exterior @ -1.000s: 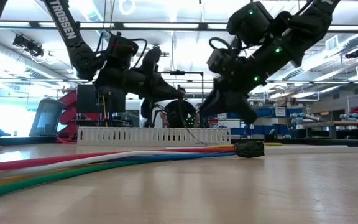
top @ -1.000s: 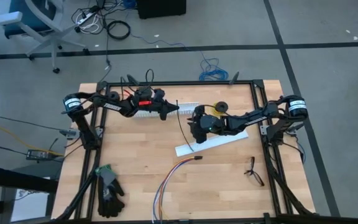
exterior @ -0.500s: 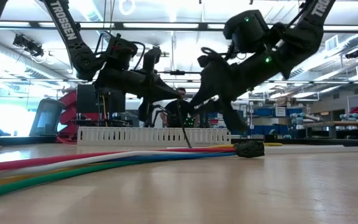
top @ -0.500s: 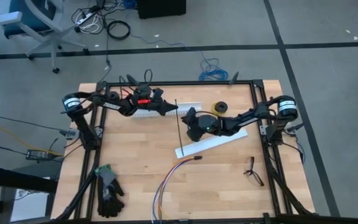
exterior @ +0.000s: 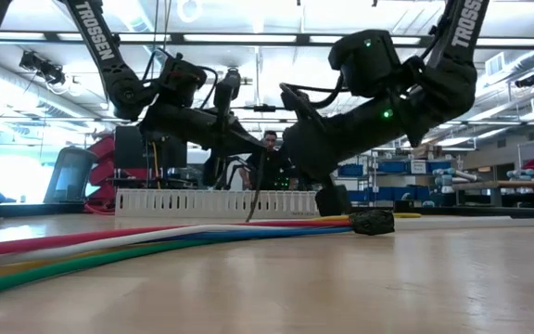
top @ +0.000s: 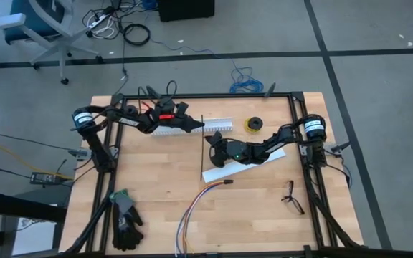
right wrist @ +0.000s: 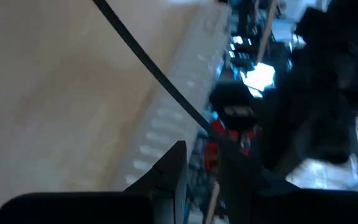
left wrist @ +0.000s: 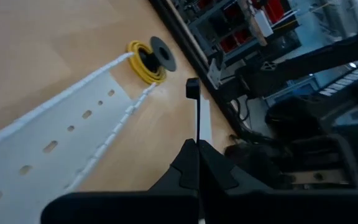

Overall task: Ziptie cables
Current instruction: Wrap the cables together using the black zip tie

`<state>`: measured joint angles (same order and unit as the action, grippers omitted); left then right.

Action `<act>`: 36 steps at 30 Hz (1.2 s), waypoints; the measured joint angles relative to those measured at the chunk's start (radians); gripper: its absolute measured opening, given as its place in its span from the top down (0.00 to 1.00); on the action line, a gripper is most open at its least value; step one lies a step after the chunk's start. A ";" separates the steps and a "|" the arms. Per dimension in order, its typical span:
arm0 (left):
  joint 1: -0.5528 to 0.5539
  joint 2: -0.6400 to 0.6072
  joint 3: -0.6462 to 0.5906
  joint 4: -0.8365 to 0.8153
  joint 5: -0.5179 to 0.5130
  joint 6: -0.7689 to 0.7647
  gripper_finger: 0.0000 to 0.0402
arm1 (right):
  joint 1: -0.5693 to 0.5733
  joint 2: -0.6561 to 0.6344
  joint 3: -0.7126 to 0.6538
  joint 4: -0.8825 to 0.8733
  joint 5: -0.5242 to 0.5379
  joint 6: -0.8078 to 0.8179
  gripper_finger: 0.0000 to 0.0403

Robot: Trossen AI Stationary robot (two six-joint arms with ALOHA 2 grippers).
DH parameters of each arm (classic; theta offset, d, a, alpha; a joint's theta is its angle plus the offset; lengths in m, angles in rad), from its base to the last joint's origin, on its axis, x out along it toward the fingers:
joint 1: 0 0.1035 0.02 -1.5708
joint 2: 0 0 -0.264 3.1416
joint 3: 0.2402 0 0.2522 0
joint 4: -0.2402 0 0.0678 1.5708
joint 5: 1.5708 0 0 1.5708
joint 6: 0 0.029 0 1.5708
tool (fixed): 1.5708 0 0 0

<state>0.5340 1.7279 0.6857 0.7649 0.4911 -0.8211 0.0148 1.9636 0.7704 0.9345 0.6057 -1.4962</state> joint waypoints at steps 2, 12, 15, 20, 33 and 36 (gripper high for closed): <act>0.006 0.000 -0.002 -0.009 -0.007 0.001 1.00 | 0.005 0.000 0.000 0.000 -0.003 -0.001 0.81; 0.014 0.001 -0.002 0.001 -0.007 -0.024 1.00 | -0.020 -0.001 0.000 -0.053 -0.164 -0.065 0.81; 0.014 0.001 -0.002 0.001 -0.009 -0.025 1.00 | -0.023 -0.001 0.002 -0.049 -0.188 -0.075 0.81; 0.014 0.001 -0.002 0.029 -0.017 -0.047 1.00 | -0.024 -0.003 0.038 -0.142 -0.247 -0.084 0.81; 0.016 0.001 -0.002 0.071 -0.028 -0.018 1.00 | -0.036 -0.005 0.058 -0.229 -0.296 0.080 0.97; 0.015 0.001 -0.002 0.082 -0.048 0.051 1.00 | -0.039 -0.006 0.056 -0.219 -0.284 0.201 0.99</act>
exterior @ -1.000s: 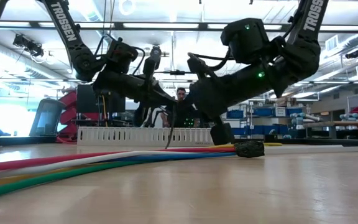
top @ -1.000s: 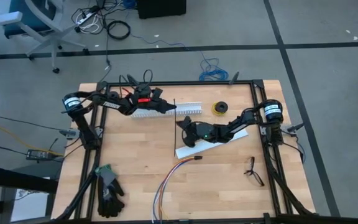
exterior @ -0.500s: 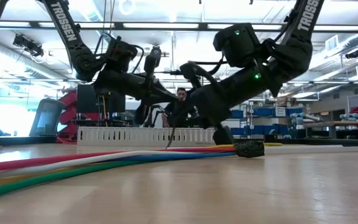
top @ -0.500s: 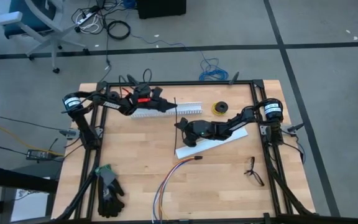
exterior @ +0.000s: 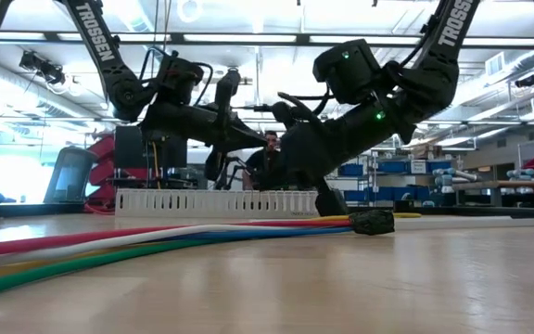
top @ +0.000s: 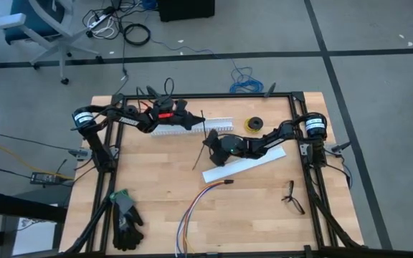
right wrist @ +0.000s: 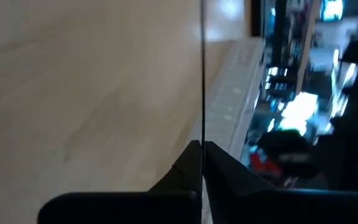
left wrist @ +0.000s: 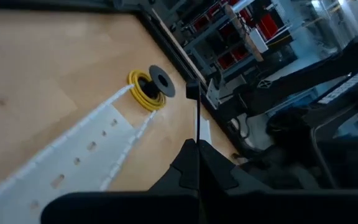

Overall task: Ziptie cables
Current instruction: Wrap the cables together using the black zip tie

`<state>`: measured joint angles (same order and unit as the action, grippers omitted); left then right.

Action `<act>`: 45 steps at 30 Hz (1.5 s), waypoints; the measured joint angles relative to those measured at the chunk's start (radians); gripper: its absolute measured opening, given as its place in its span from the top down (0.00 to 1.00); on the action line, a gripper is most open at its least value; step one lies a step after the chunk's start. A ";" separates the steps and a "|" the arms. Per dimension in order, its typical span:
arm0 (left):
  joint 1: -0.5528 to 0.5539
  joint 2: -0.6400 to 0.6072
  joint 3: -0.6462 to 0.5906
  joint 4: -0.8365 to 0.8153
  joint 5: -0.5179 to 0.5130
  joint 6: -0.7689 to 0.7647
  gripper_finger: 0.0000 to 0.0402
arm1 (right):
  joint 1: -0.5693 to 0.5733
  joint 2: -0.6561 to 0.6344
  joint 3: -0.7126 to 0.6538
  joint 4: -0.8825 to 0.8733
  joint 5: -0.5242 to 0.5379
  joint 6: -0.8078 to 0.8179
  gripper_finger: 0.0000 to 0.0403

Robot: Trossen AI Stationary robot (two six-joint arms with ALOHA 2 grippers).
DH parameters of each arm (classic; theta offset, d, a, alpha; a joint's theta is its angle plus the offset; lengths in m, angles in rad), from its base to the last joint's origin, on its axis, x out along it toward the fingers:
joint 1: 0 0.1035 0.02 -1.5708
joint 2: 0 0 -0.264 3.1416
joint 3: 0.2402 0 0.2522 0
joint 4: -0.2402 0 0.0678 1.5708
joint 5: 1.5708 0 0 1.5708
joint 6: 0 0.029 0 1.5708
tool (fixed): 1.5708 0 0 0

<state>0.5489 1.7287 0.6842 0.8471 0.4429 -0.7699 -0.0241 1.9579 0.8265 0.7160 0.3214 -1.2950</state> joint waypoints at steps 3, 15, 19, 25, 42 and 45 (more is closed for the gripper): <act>0.001 0.000 0.000 -0.009 -0.012 0.072 1.00 | -0.010 -0.009 -0.001 0.038 -0.033 0.231 1.00; 0.028 -0.001 -0.001 -0.064 -0.052 0.152 1.00 | 0.005 -0.047 -0.002 0.100 -0.112 0.460 1.00; 0.036 -0.001 -0.001 -0.112 -0.060 0.151 1.00 | 0.038 -0.047 0.000 0.126 -0.108 0.459 1.00; 0.037 -0.001 -0.001 -0.115 -0.086 0.159 1.00 | 0.060 -0.047 0.024 0.124 -0.113 0.467 1.00; 0.040 -0.001 -0.001 -0.121 -0.139 0.164 1.00 | 0.120 -0.047 0.041 0.133 -0.112 0.467 1.00; 0.040 -0.001 -0.001 -0.126 -0.139 0.164 1.00 | 0.128 -0.047 0.041 0.147 -0.110 0.473 1.00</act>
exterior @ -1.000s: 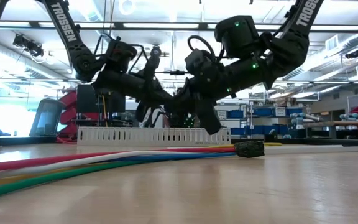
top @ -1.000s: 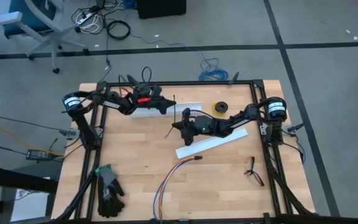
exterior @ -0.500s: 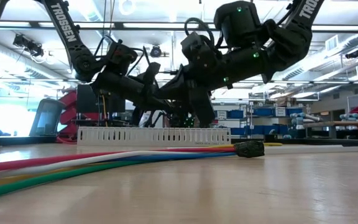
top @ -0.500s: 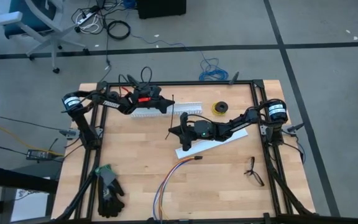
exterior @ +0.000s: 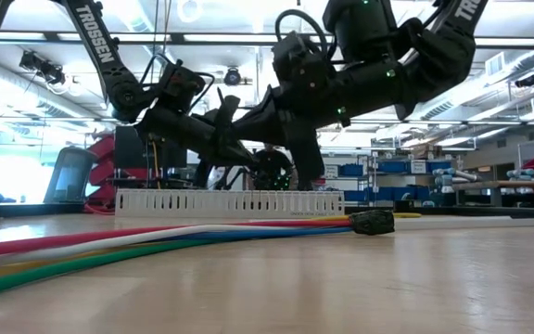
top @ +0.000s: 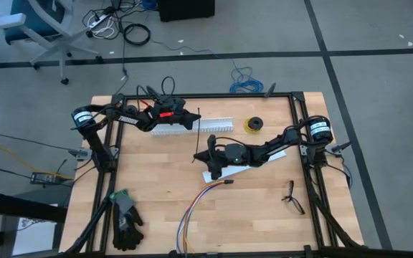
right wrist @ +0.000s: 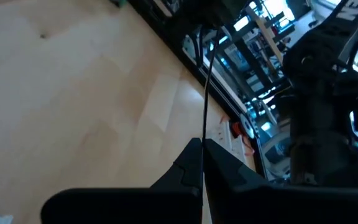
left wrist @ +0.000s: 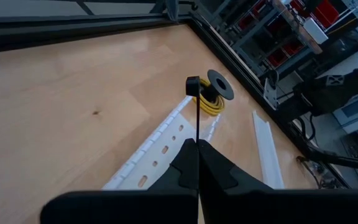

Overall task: Ziptie cables
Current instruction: Wrap the cables together using the black zip tie

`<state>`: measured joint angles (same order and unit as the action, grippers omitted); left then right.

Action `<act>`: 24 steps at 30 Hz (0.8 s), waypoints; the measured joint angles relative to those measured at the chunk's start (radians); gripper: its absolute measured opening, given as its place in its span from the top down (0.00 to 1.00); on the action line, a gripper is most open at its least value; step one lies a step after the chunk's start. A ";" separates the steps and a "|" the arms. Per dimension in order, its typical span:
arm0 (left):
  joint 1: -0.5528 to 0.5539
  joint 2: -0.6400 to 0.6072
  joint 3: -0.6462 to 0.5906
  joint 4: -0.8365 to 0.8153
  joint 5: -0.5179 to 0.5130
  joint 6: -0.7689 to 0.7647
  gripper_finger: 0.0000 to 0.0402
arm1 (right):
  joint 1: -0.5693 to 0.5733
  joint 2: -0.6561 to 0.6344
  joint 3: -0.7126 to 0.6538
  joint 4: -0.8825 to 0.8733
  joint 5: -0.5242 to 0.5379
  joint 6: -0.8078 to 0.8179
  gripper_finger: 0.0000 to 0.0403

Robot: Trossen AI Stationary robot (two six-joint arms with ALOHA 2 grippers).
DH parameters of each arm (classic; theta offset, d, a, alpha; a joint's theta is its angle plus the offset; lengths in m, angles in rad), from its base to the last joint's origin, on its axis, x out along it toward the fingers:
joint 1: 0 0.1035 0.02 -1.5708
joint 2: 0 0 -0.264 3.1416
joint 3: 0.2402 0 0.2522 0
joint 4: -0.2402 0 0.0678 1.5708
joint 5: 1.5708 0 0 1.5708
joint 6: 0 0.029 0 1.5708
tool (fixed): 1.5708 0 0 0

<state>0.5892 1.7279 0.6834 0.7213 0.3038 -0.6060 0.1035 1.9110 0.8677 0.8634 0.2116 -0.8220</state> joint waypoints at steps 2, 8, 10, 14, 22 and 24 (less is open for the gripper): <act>0.000 0.000 0.000 0.000 -0.001 0.001 1.00 | 0.000 0.000 0.000 -0.001 0.006 0.065 1.00; -0.023 0.000 0.002 0.031 -0.004 0.110 1.00 | -0.064 0.000 0.000 -0.011 -0.011 0.502 1.00; -0.045 0.000 0.002 0.045 0.000 0.166 1.00 | -0.098 -0.006 0.000 -0.018 -0.054 0.640 1.00; -0.089 0.000 0.003 0.072 0.007 0.313 1.00 | -0.164 -0.035 0.001 -0.037 -0.188 0.878 1.00; -0.119 -0.046 -0.022 0.098 -0.025 0.526 1.00 | -0.224 -0.072 -0.081 -0.032 -0.251 1.152 1.00; -0.119 -0.064 -0.045 0.098 -0.028 0.572 1.00 | -0.225 -0.079 -0.119 0.017 -0.250 1.172 1.00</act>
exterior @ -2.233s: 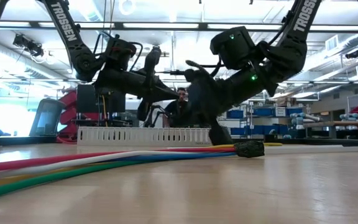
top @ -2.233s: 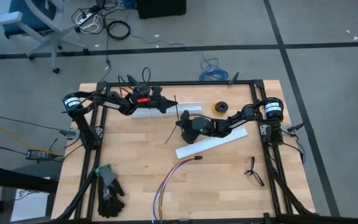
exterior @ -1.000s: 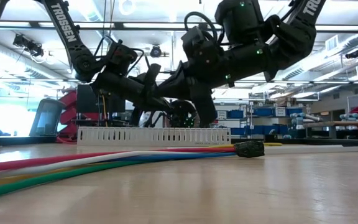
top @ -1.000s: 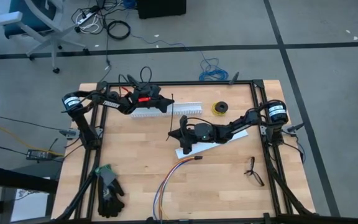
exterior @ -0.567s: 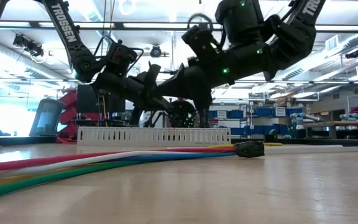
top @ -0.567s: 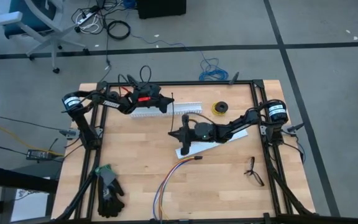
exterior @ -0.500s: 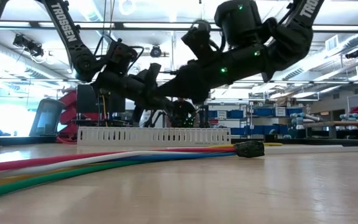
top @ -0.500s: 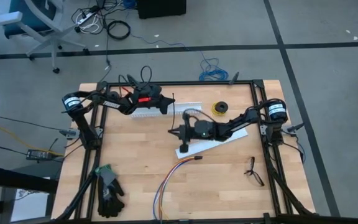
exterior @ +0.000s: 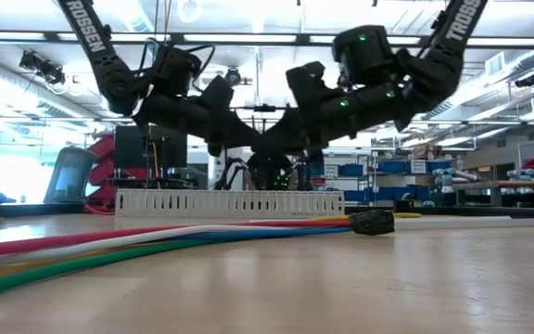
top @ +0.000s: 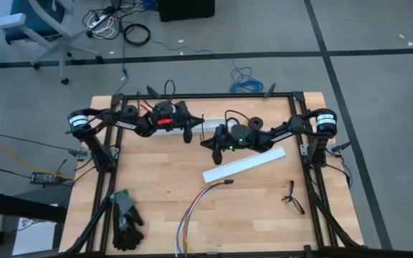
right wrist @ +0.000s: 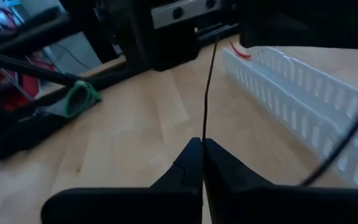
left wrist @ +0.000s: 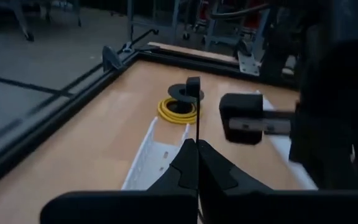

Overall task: Ziptie cables
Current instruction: Wrap the cables together using the black zip tie

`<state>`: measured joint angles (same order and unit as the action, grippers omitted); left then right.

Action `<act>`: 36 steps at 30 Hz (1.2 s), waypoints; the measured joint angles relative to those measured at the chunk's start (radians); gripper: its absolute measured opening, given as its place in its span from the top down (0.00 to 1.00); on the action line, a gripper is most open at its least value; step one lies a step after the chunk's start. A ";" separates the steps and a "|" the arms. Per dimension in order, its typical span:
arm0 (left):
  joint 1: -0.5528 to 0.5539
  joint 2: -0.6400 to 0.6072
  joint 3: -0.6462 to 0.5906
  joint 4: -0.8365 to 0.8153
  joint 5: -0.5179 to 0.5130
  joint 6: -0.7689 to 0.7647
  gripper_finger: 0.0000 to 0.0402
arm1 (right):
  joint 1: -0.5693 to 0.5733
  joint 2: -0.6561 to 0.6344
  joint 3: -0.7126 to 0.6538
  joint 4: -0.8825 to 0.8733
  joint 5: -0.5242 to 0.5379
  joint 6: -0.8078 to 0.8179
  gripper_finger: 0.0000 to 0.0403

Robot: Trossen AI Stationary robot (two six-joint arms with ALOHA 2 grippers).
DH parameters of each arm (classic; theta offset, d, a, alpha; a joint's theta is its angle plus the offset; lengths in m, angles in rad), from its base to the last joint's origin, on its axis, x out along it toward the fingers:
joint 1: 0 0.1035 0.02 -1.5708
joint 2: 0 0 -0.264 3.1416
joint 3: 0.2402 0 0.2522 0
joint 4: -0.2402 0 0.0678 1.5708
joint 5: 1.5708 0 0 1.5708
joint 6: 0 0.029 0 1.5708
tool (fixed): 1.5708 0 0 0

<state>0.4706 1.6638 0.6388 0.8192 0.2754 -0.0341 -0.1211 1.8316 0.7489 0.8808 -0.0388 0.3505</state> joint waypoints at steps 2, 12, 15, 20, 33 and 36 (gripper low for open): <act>-0.009 -0.006 -0.015 0.003 -0.002 0.057 1.00 | -0.001 -0.002 -0.022 0.059 -0.011 0.021 1.00; -0.145 -0.004 -0.043 0.000 -0.162 0.411 1.00 | -0.046 -0.003 -0.022 0.083 -0.107 0.177 1.00; -0.162 -0.004 -0.043 0.004 -0.208 0.447 1.00 | -0.047 -0.003 -0.035 0.085 -0.112 0.200 1.00; -0.164 -0.004 -0.043 0.029 -0.225 0.453 1.00 | -0.035 -0.003 -0.059 0.116 -0.111 0.233 1.00; -0.174 -0.003 -0.054 0.052 -0.227 0.475 1.00 | -0.045 -0.003 -0.123 0.248 -0.104 0.288 1.00; -0.184 -0.003 -0.054 0.065 -0.227 0.515 1.00 | -0.045 -0.003 -0.123 0.246 -0.113 0.288 1.00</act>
<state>0.2869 1.6604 0.5850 0.8838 0.0483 0.4804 -0.1665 1.8290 0.6258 1.1271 -0.1520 0.6389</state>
